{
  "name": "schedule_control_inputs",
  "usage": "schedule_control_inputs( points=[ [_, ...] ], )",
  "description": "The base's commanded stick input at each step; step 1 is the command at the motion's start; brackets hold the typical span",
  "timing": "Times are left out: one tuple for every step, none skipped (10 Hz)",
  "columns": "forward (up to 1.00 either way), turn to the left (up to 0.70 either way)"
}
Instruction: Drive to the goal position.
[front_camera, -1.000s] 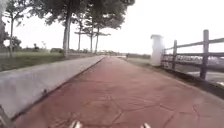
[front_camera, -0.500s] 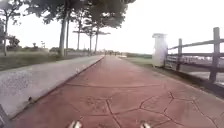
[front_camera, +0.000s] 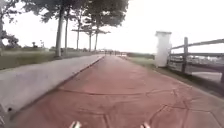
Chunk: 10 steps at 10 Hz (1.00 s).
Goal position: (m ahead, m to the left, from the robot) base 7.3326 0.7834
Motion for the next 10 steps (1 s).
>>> schedule_control_inputs(
  points=[
    [0.7,0.0],
    [0.7,0.0],
    [0.7,0.0],
    [0.7,0.0],
    [0.7,0.0],
    [0.7,0.0],
    [0.7,0.0],
    [0.7,0.0],
    [0.7,0.0],
    [0.7,0.0]
  ],
)
